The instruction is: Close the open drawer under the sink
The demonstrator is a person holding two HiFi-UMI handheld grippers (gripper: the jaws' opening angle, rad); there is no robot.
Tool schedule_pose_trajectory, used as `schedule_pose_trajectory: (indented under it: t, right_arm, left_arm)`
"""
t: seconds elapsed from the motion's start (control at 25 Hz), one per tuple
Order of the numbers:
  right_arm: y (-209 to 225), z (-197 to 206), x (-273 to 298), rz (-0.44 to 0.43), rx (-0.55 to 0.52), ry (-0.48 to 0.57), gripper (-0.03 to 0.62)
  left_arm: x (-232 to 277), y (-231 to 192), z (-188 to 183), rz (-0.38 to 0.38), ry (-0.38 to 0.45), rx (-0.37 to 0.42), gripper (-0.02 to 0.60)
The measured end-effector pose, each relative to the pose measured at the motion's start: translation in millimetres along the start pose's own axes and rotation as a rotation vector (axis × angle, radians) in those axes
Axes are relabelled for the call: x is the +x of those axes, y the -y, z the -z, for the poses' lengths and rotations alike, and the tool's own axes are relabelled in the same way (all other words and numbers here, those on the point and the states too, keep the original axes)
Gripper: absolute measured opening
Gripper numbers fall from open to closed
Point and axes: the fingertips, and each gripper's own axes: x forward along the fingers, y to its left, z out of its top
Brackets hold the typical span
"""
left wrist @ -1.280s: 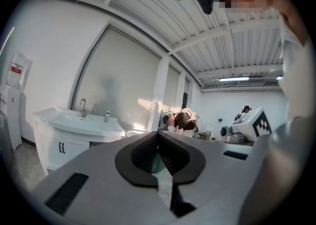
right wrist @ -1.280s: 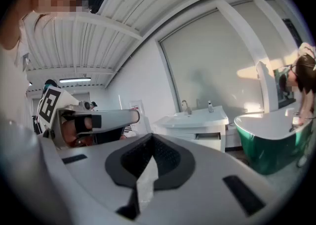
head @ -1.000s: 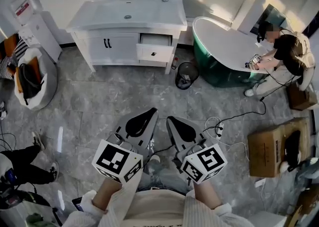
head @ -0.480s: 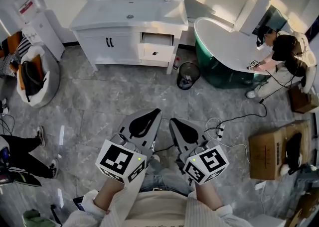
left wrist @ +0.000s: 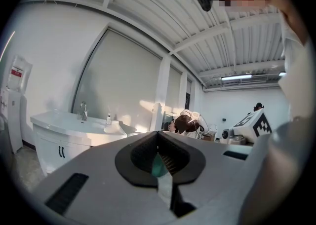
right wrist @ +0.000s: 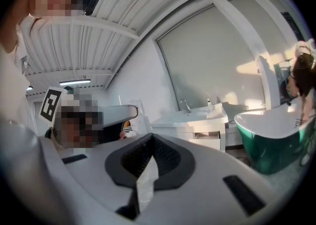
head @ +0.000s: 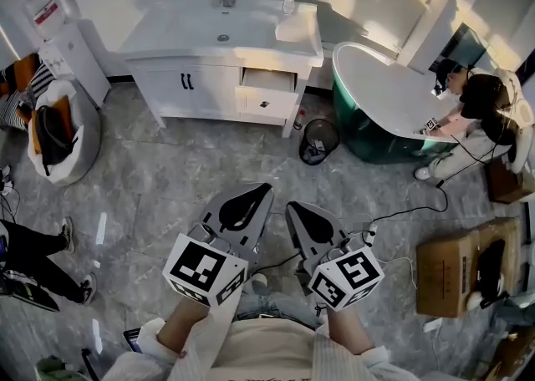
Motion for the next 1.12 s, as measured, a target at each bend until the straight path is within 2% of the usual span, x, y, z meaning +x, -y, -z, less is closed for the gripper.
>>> schedule_pose_trajectory:
  t: [0.52,0.88,1.12]
  right_arm:
    - [50.0,-47.8,106.6,0.013,-0.002,0.017,0.009]
    - [84.6,-59.6,163.9,0.106,0.021,0.022,0.009]
    - [91.0,-59.4,193.3,0.144,0.036,0.029,0.009]
  left_arm:
    - [79.8,-93.3,-31.6,0.036,-0.019,0.016,0.015]
    - [118.0,-163.7,-39.8,0.069,-0.032,0.011,0.015]
    - [125.9,-198.5,-37.7,0.089,-0.036,0.007,0.015]
